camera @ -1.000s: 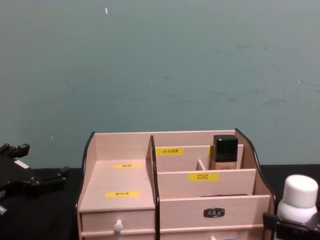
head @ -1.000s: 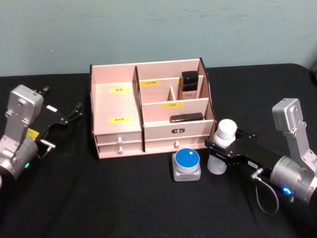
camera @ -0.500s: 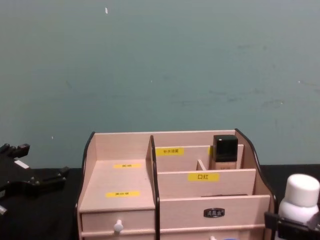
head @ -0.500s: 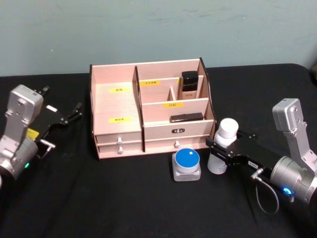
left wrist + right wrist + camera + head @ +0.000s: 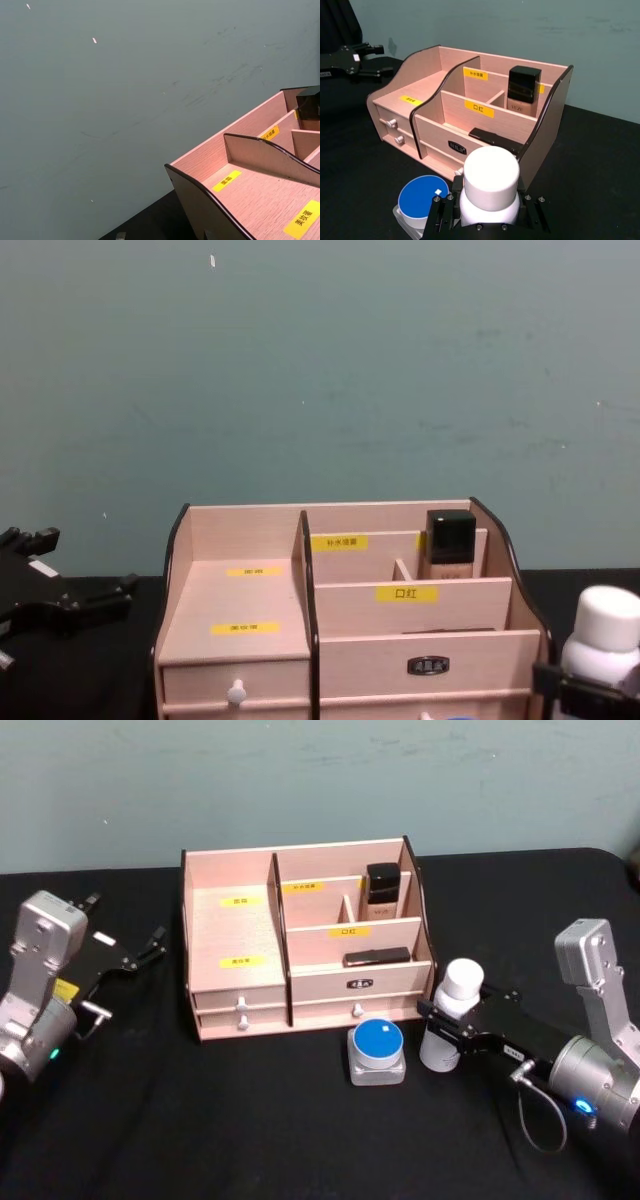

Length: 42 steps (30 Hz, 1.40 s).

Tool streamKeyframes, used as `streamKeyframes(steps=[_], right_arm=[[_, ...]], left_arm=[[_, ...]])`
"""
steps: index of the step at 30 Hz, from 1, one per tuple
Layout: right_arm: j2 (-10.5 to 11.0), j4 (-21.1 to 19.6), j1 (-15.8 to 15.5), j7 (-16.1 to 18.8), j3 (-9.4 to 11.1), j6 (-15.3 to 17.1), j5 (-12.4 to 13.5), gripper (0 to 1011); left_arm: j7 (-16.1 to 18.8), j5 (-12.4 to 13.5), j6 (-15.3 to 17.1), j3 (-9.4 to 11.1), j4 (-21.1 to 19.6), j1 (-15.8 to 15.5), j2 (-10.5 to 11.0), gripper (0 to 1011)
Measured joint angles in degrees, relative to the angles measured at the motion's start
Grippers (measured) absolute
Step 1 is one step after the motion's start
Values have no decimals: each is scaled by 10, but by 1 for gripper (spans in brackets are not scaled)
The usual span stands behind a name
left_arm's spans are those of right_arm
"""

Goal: Pick up the facial cleanser and watermelon frost from the table and place them into the tiered storage box.

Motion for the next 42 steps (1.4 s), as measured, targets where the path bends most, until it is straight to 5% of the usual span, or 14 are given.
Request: streamKeyframes(steps=[23, 42], right_arm=[[26, -97, 2, 10, 18, 6, 5, 592], [-13, -43, 109, 31, -50, 23, 12, 592]], left_arm=[[0, 0, 0, 0, 0, 0, 0, 1010], [0, 0, 0, 0, 0, 0, 0, 1009]])
